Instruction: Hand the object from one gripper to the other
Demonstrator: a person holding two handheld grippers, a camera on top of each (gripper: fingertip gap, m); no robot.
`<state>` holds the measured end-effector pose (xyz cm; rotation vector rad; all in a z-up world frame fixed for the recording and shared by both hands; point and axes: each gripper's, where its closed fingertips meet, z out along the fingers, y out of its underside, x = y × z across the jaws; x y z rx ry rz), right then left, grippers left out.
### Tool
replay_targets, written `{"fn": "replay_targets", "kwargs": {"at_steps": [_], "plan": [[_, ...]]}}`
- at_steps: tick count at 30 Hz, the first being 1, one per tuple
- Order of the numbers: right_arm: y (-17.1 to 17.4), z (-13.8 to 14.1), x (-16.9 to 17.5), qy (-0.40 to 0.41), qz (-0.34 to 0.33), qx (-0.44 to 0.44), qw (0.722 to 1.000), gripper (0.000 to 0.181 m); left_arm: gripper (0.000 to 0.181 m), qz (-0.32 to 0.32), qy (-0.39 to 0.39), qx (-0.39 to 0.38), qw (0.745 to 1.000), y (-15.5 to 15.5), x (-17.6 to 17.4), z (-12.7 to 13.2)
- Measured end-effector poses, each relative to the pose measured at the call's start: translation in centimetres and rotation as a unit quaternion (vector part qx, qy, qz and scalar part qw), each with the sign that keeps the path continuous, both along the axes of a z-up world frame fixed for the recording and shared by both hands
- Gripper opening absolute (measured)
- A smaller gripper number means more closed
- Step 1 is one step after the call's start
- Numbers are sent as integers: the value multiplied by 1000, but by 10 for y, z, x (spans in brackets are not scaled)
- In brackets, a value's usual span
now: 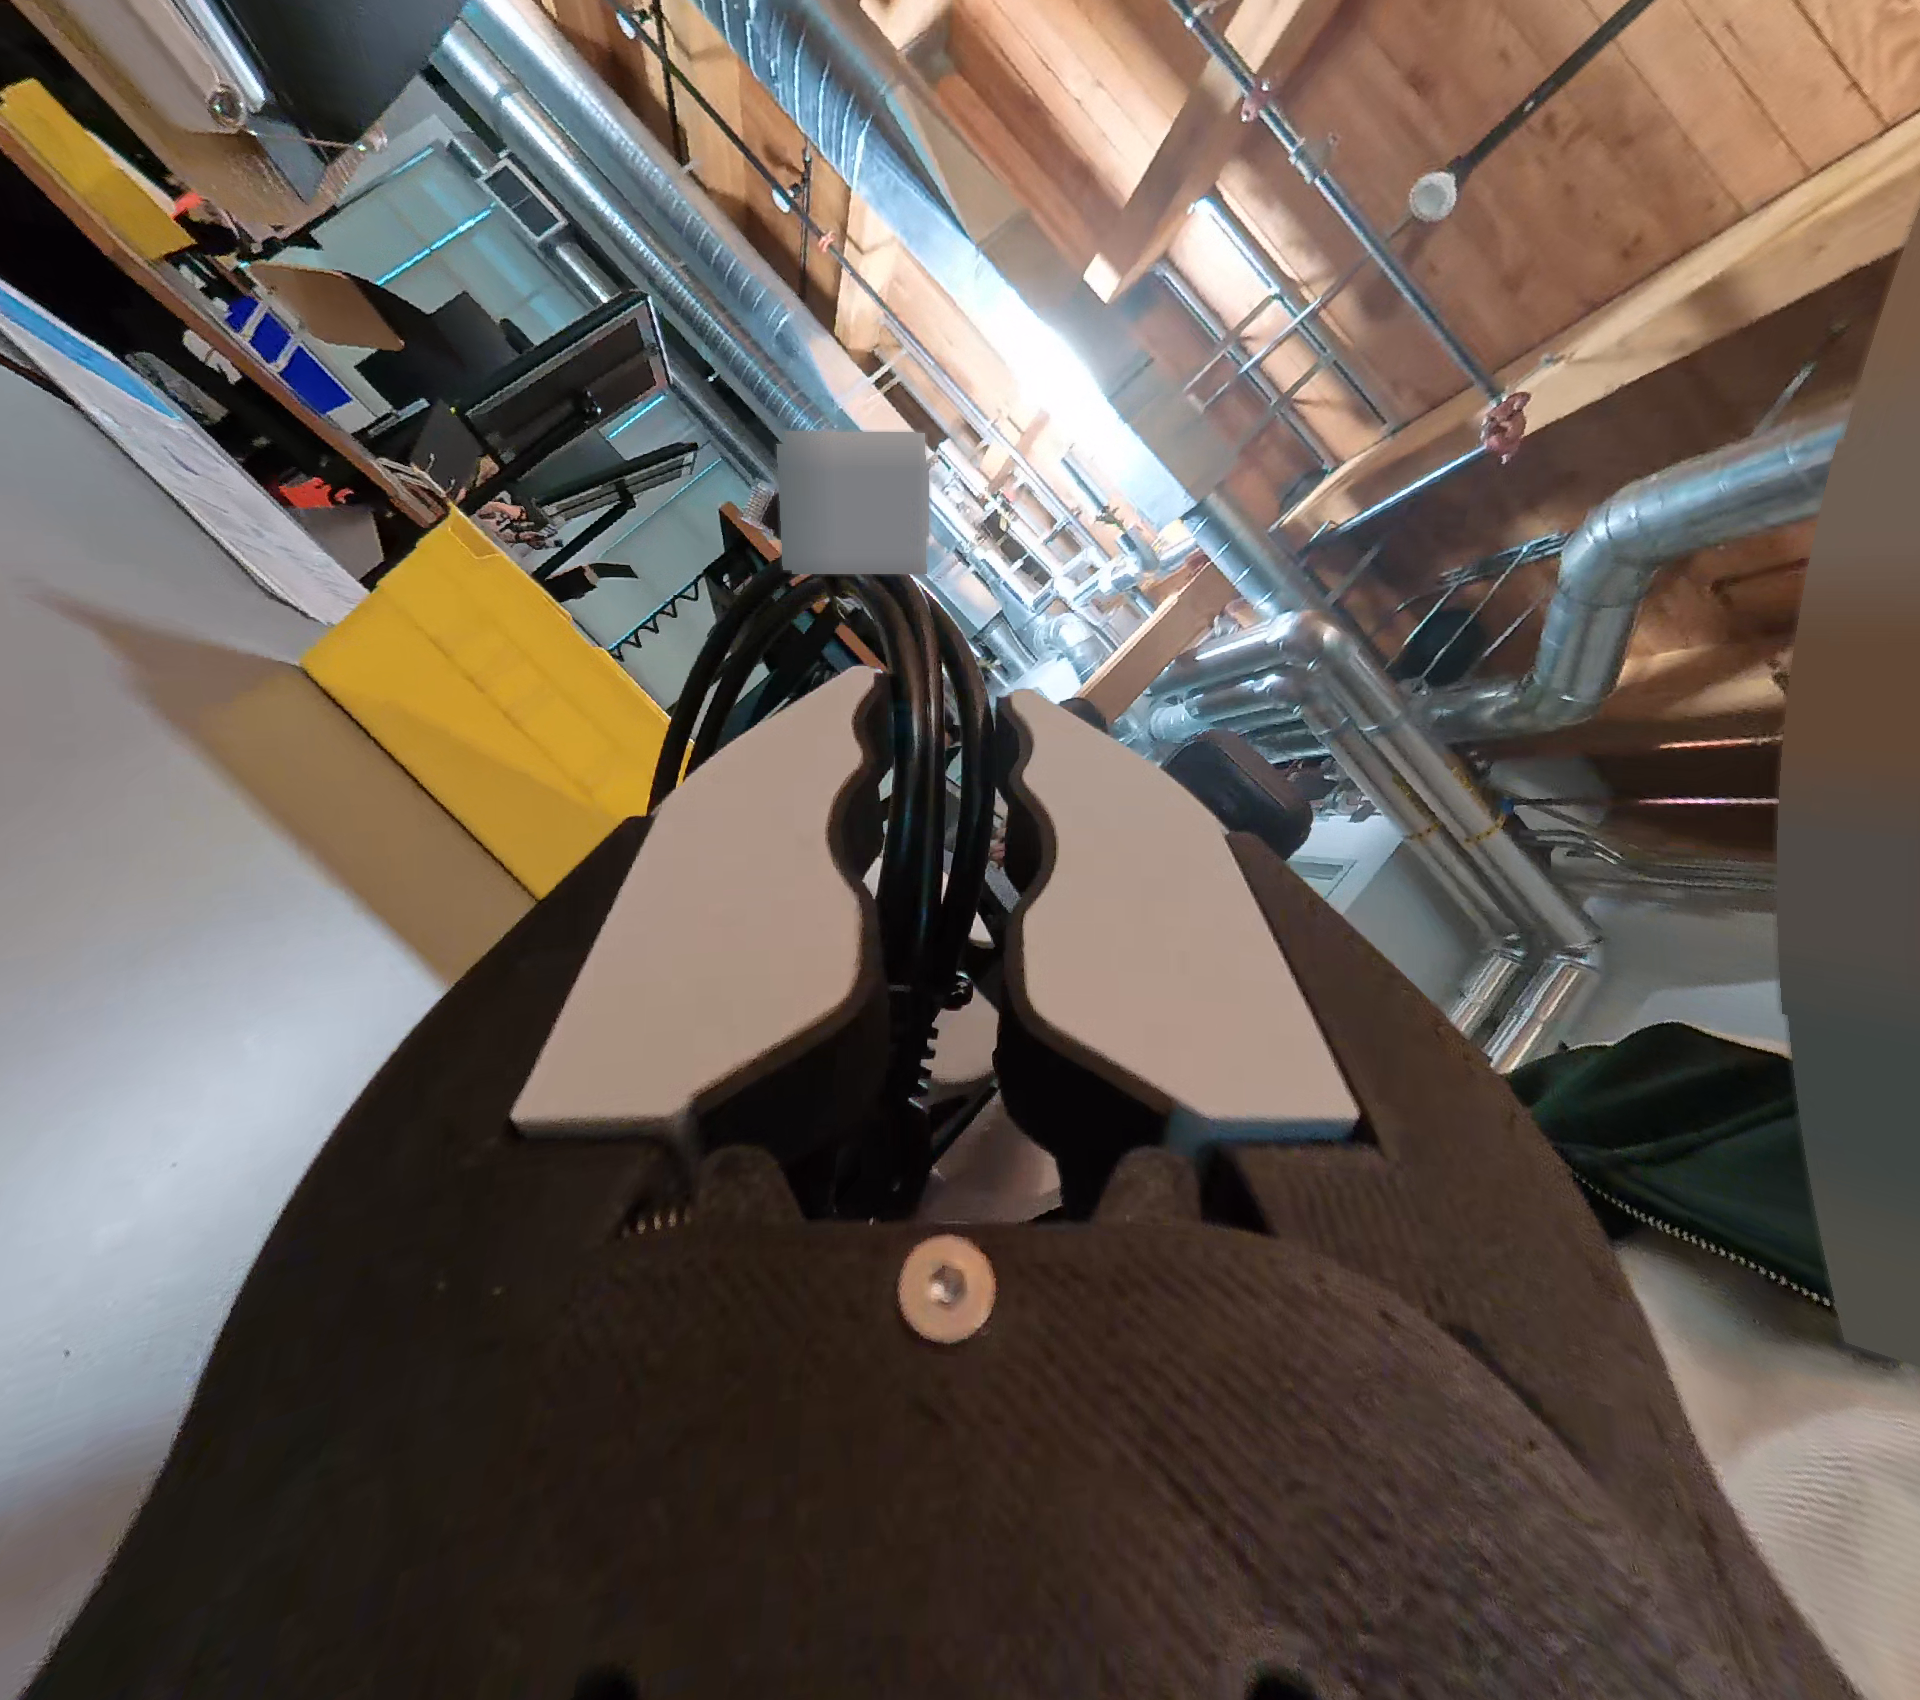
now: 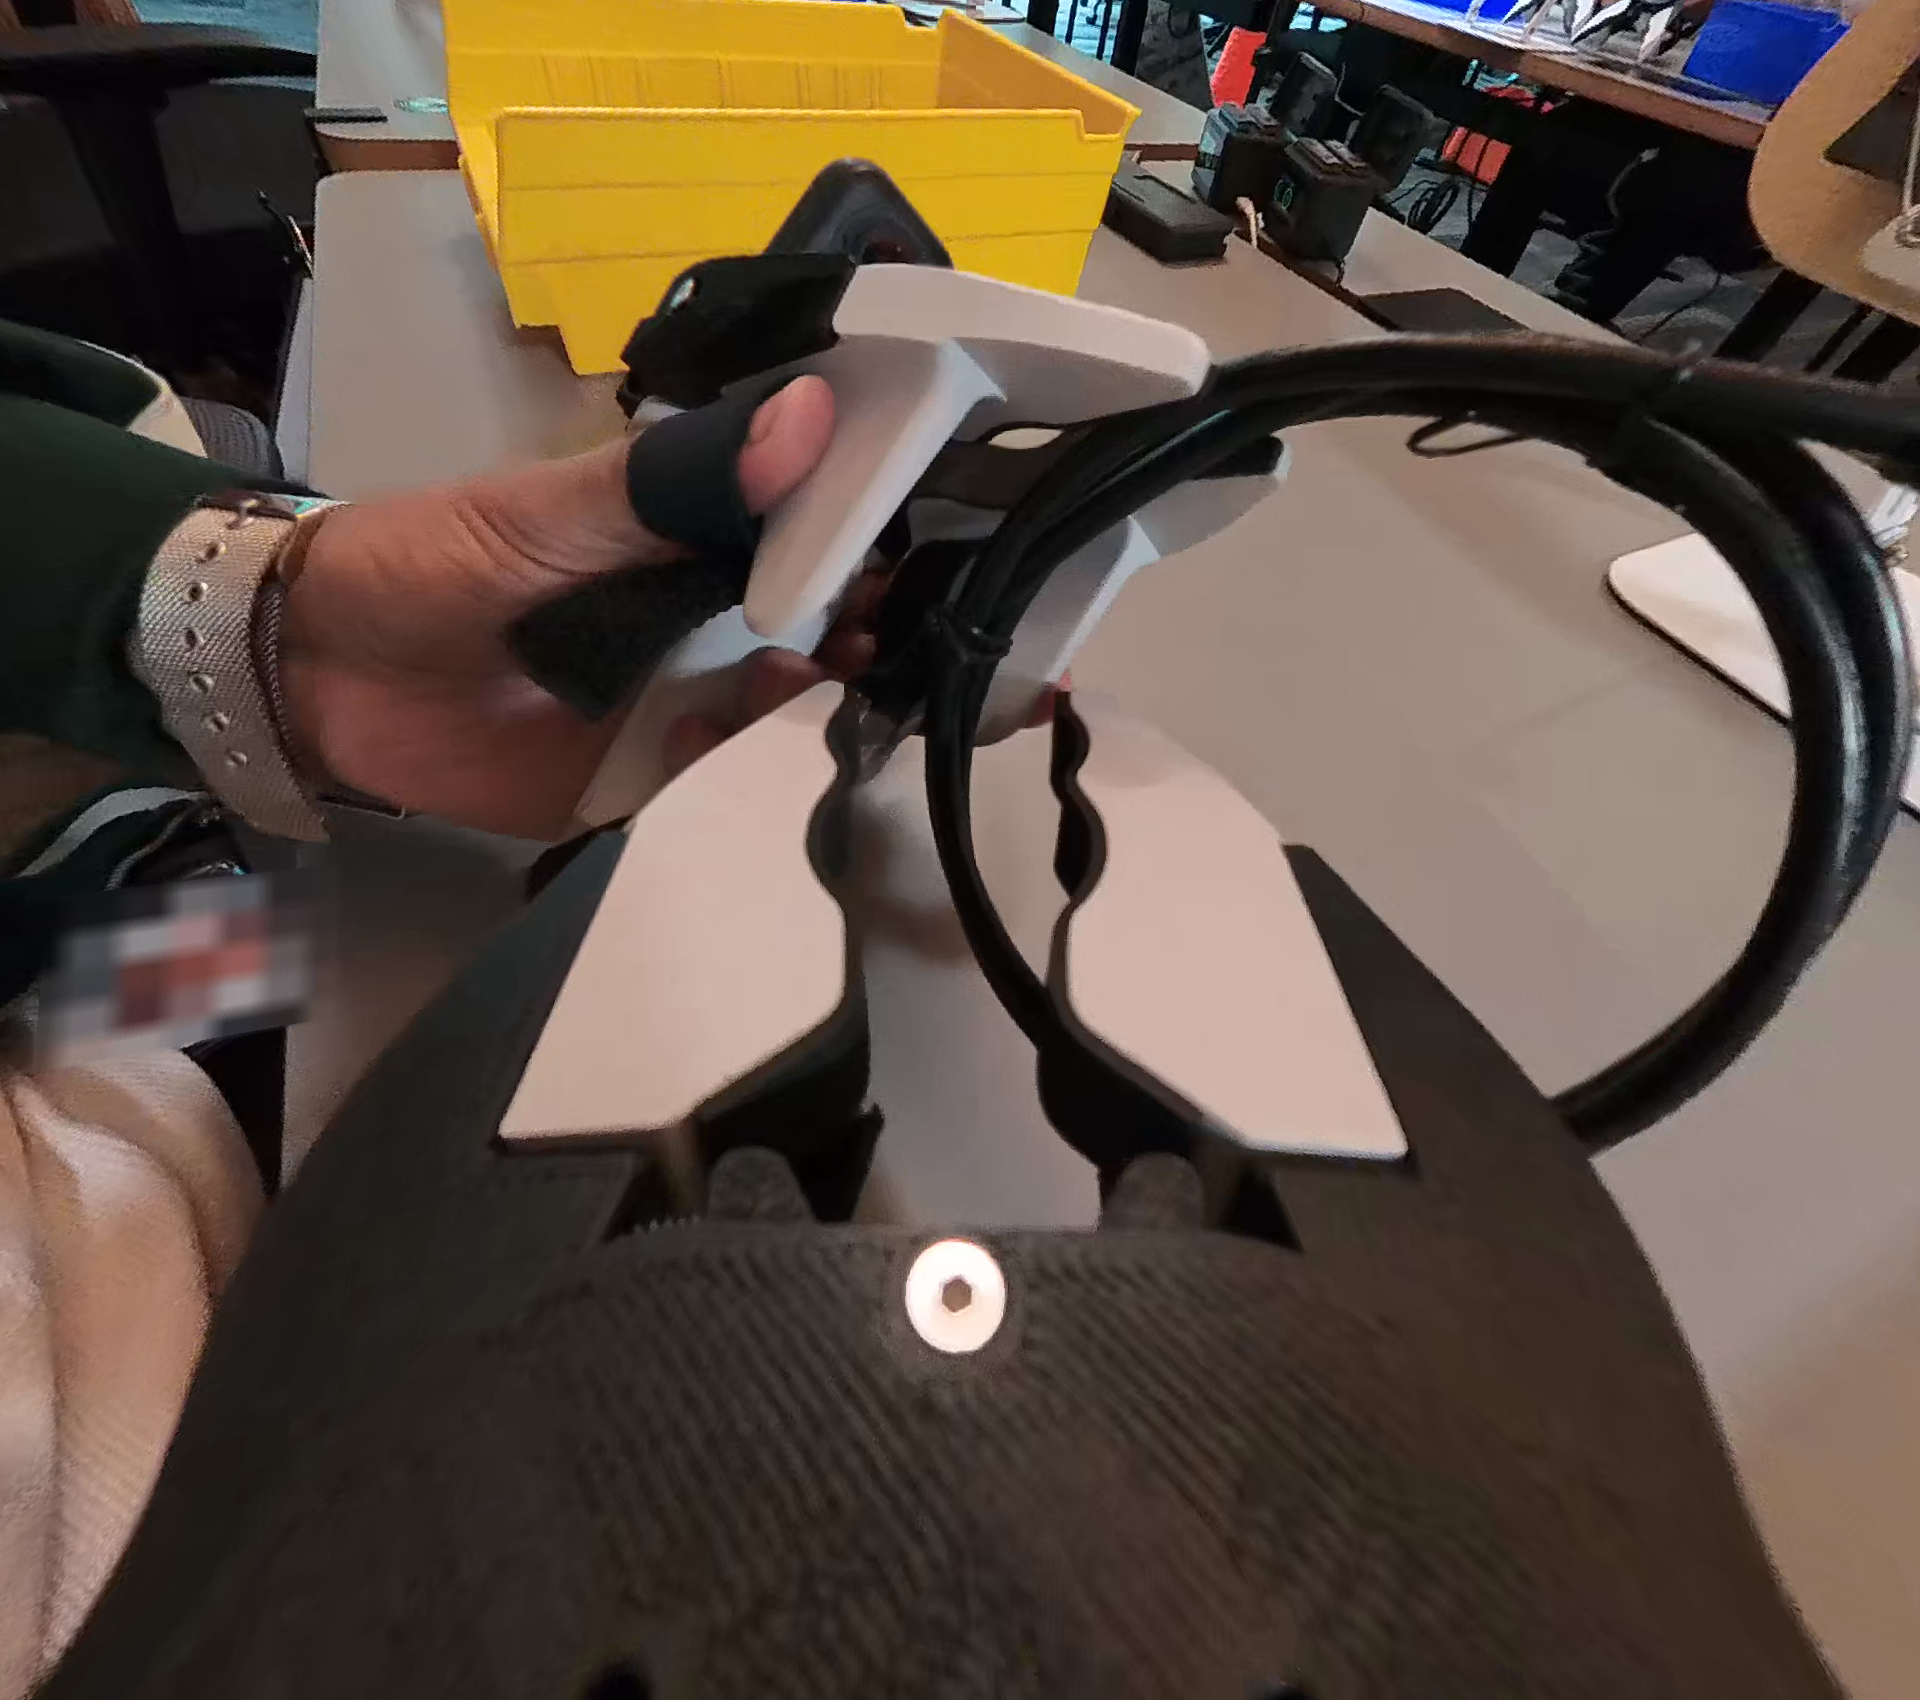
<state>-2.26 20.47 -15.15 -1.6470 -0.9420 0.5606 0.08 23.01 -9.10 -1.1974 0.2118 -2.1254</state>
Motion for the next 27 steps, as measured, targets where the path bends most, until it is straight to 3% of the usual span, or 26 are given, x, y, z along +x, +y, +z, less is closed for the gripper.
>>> {"fn": "replay_targets", "kwargs": {"at_steps": [10, 16, 19, 20, 27], "plan": [[-2, 6, 4, 40, 13, -46, 998, 19, 18, 2, -12, 11, 1000, 3, -7, 6], [-6, 12, 4, 47, 32, -27, 998, 16, 19, 2, -21, 11, 1000, 4, -10, 6], [-12, 26, 4, 106, 71, -24, 991, 15, 23, 7, -26, 6, 1000, 12, -17, 6], [-12, 29, 7, 125, 75, -29, 989, 6, 24, 8, -23, 8, 1000, 14, -19, 5], [0, 47, 35, 223, 64, -51, 971, 6, 29, -54, 34, 64, 996, 0, -5, 3]]}}
